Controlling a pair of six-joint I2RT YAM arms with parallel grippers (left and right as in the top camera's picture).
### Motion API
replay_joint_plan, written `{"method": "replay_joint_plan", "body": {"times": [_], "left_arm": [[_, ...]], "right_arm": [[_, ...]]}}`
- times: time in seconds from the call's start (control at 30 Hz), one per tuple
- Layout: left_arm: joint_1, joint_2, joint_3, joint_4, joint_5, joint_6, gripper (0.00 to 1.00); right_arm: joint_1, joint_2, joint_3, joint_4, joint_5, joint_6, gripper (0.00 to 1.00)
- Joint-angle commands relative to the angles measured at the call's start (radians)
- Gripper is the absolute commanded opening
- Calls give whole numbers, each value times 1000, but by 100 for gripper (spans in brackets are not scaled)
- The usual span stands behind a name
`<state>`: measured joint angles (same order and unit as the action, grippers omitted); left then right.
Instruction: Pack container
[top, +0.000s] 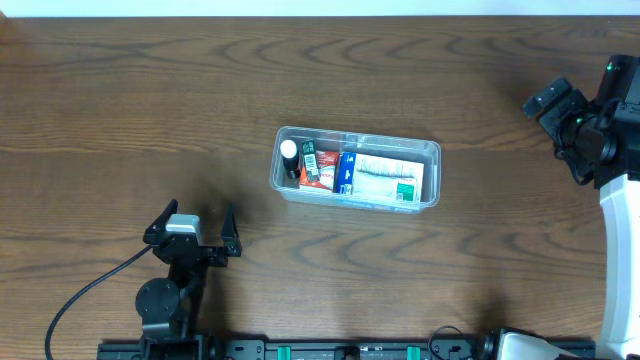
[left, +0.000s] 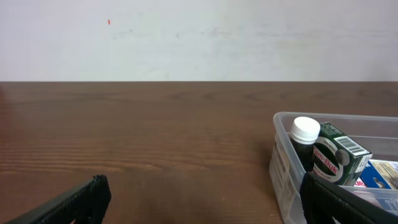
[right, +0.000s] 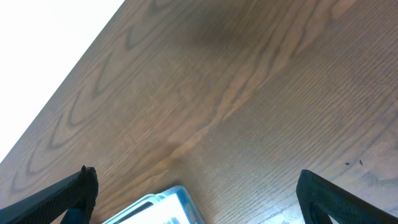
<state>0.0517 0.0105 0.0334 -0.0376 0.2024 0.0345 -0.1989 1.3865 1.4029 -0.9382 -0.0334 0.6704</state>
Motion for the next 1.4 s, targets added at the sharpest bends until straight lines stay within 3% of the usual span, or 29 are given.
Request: {"method": "replay_joint_plan", "body": {"times": [0.0, 0.3, 0.5, 0.73, 0.83, 1.0, 1.1, 1.37], "left_arm": [[6, -5, -29, -13, -8, 18, 98], [6, -5, -29, -13, -8, 18, 98], [6, -5, -29, -13, -8, 18, 98], [6, -5, -29, -13, -8, 18, 98], [6, -5, -29, -13, -8, 18, 98], [6, -5, -29, -13, -8, 18, 98], [6, -5, -29, -13, -8, 18, 98], [6, -5, -29, -13, -8, 17, 98]], "right_arm": [[-4, 1, 1, -1, 7, 9, 99], [125, -250, -81, 4, 7, 9, 99], [230, -524, -298, 2, 85, 9, 99], [238, -811, -537, -58, 95, 9, 99], [238, -910, -625, 50, 122, -71, 99], [238, -1028, -769, 334, -44, -433, 99], [238, -1076, -839, 451, -117, -578, 99], [238, -1184, -1072, 740, -122, -620, 99]]}}
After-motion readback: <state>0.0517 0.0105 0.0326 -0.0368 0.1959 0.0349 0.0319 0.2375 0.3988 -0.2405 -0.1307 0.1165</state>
